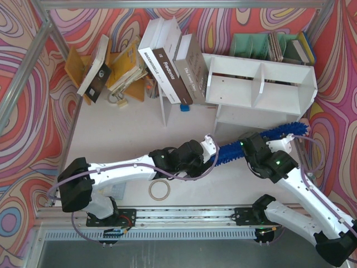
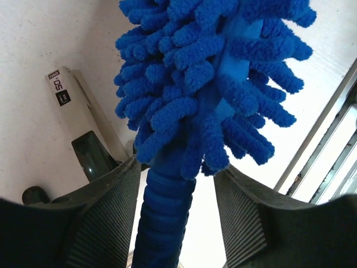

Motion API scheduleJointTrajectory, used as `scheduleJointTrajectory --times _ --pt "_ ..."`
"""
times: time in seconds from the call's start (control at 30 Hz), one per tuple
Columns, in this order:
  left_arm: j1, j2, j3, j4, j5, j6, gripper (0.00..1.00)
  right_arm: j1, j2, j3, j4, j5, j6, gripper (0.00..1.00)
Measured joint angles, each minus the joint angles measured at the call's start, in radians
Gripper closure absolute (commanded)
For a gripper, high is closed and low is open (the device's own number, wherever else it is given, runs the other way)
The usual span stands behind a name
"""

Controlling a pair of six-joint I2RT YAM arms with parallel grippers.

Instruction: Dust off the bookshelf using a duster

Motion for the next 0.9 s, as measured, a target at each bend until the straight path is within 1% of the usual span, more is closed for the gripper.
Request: scheduleJointTrajectory --times 0.07,0.27,0.3,0.37,0.4,0.57,0.63,0.67,0.77,0.83,0.87,0.9 --pt "0.0 0.003 0.0 0.001 0.003 -0.001 0.53 0.0 -0.003 0.0 0.0 0.0 0.0 0.98" --pt "0.0 0.009 0.0 0.007 0.006 -0.015 0.61 0.0 -0.004 0.0 -0.004 -0.003 0.0 0.99" --pt "0.0 0.009 0.0 0.007 0.006 -0.018 0.64 0.0 -0.004 0.0 -0.005 -0.003 0.0 0.99" --pt "-0.002 0.009 0.0 0.006 0.02 -0.018 0.75 0.0 -0.006 0.0 -0.003 -0.003 0.001 0.99" --pt "-0.007 0.009 0.0 0.005 0.037 -0.012 0.77 0.0 -0.007 0.0 -0.001 -0.002 0.002 0.99" --pt "-0.032 0.009 0.0 -0.008 0.045 -0.026 0.8 0.0 -0.016 0.0 -0.018 -0.013 0.005 0.99" --pt "-0.039 0.009 0.0 -0.01 0.041 -0.032 0.84 0.0 -0.019 0.0 -0.021 -0.015 0.006 0.98" --pt "-0.042 0.008 0.0 -0.01 0.038 -0.035 0.87 0.0 -0.021 0.0 -0.023 -0.016 0.007 0.97" --pt "-0.053 -0.001 0.0 -0.017 0.025 -0.047 0.92 0.0 -0.026 0.0 -0.029 -0.022 0.008 0.89" --pt "-0.065 -0.012 0.0 -0.023 0.01 -0.054 0.99 0.0 -0.03 0.002 -0.035 -0.029 0.008 0.86" --pt "-0.073 -0.018 0.002 -0.028 0.0 -0.058 1.0 0.0 -0.031 0.005 -0.04 -0.032 0.008 0.83" --pt "-0.082 -0.025 0.003 -0.035 -0.012 -0.063 1.0 0.0 -0.031 0.01 -0.048 -0.037 0.007 0.77"
